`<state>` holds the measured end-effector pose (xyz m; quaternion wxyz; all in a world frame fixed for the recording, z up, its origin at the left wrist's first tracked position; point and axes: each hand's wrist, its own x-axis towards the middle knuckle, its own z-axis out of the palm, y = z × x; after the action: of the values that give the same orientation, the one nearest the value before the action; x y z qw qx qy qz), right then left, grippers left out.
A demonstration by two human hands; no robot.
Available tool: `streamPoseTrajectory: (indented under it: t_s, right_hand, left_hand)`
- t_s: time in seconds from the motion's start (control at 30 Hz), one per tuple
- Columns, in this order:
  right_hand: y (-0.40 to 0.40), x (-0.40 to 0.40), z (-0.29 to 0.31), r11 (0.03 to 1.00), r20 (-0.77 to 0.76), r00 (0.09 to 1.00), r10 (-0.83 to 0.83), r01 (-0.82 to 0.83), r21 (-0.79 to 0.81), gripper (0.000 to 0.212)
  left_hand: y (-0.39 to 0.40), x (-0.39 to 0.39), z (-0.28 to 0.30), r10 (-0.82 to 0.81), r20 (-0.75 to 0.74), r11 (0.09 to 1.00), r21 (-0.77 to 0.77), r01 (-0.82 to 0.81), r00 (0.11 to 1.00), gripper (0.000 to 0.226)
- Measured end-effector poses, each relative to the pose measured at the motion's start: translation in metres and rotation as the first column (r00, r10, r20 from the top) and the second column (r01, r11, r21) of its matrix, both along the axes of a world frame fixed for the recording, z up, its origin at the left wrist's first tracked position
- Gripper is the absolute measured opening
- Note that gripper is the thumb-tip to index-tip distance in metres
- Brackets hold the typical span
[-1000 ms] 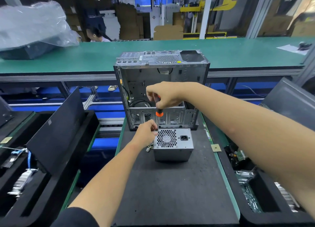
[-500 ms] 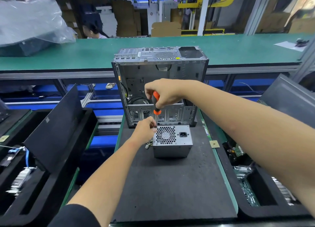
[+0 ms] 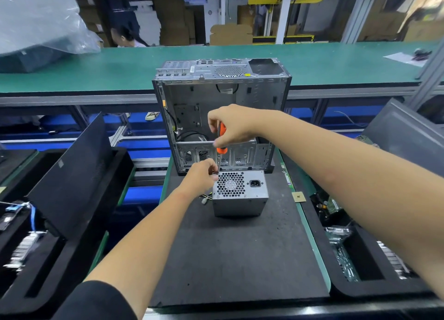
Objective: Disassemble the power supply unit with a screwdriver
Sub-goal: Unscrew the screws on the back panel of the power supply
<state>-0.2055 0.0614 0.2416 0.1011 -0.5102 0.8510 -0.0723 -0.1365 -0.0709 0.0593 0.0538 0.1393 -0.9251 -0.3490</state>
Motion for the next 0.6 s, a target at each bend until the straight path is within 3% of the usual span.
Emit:
streamPoseTrajectory:
  t_s: [0.1,0.17,0.23,0.37,0.43,0.53,0.6]
  right_hand:
    - [-0.002,0.000,0.000,0.992,-0.068,0.994,-0.088,0.094,0.084,0.032]
    - [-0.003,0.000,0.000,0.993,-0.099,0.994,-0.057,0.067,0.102,0.025]
    - [0.001,0.001,0.003,0.998,-0.055,0.998,0.011,-0.007,0.058,0.009]
    - [0.011,0.005,0.005,1.000,0.055,0.998,0.026,-0.025,-0.008,0.025]
    - [0.011,0.006,0.002,1.000,0.013,1.000,-0.006,0.006,0.014,0.017]
    - [0.012,0.004,0.001,0.994,-0.034,0.996,-0.078,0.080,0.067,0.029]
    - [0.013,0.003,-0.001,0.998,-0.079,0.996,-0.039,0.043,0.055,0.018]
  left_hand:
    - [-0.001,0.002,0.000,-0.015,-0.007,1.000,-0.009,0.014,1.000,0.019]
    - [0.001,0.004,0.002,-0.031,-0.008,0.999,-0.036,0.031,0.999,0.016]
    - [0.002,0.005,0.002,-0.030,-0.023,0.996,-0.081,0.028,0.999,0.013]
    - [0.004,0.008,0.001,0.001,-0.061,0.995,-0.100,-0.007,0.998,0.015]
    - [0.005,0.008,0.002,0.001,-0.067,0.995,-0.099,-0.007,0.998,0.016]
    - [0.006,0.009,0.002,-0.001,-0.075,0.994,-0.111,-0.007,0.997,0.016]
    - [0.007,0.009,0.003,-0.011,-0.090,0.991,-0.135,-0.001,0.996,0.015]
